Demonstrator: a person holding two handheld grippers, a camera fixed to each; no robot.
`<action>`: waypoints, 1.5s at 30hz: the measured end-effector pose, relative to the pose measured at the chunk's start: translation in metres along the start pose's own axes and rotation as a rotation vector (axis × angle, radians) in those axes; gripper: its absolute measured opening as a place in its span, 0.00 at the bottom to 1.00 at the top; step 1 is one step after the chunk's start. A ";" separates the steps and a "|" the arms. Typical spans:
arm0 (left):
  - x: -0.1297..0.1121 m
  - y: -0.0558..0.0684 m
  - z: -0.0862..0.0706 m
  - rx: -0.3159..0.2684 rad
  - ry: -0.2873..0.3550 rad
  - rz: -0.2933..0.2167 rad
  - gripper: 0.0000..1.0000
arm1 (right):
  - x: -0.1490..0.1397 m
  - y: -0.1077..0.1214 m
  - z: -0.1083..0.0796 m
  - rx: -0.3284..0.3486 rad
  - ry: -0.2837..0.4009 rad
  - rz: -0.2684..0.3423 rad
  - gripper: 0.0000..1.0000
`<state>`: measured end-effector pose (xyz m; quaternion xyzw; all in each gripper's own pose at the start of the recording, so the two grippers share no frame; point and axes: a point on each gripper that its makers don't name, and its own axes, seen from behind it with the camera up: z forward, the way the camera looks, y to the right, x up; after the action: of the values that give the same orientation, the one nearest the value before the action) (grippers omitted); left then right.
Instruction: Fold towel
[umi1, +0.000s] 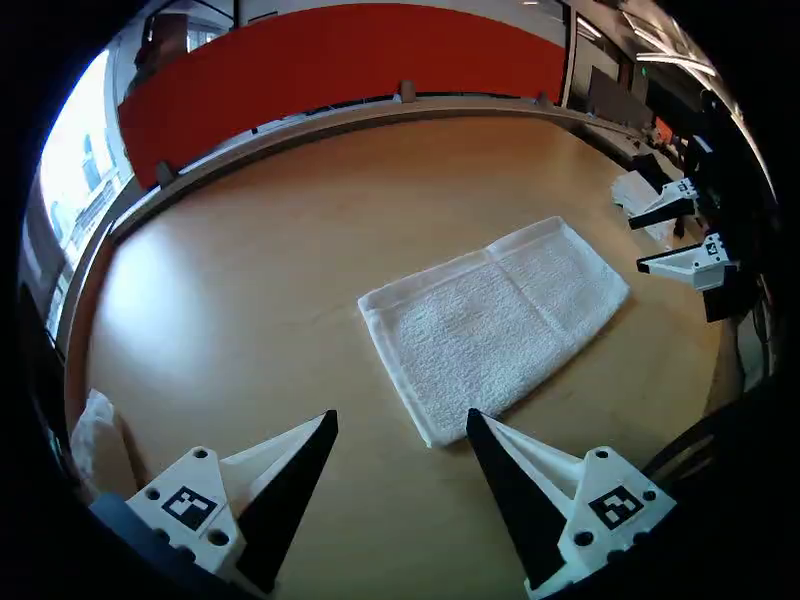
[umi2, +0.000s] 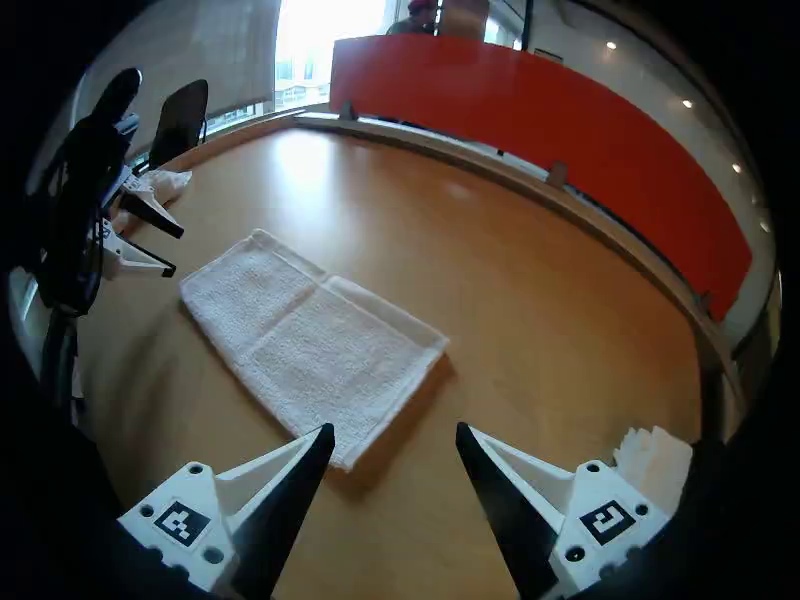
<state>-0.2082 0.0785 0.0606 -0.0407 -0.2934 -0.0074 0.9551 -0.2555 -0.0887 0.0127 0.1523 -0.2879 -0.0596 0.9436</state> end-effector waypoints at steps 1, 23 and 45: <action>0.000 0.000 -0.001 0.002 0.001 -0.002 0.96 | 0.000 0.000 0.000 0.002 0.000 -0.001 0.94; -0.020 -0.012 -0.024 0.057 0.047 -0.095 0.96 | -0.007 -0.005 0.000 0.059 -0.013 -0.051 0.94; -0.036 -0.035 -0.045 0.140 0.140 -0.193 0.96 | -0.012 -0.010 0.004 0.107 -0.038 -0.103 0.94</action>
<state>-0.2145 0.0397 0.0057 0.0552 -0.2286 -0.0814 0.9685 -0.2680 -0.0965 0.0064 0.2159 -0.3004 -0.0954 0.9242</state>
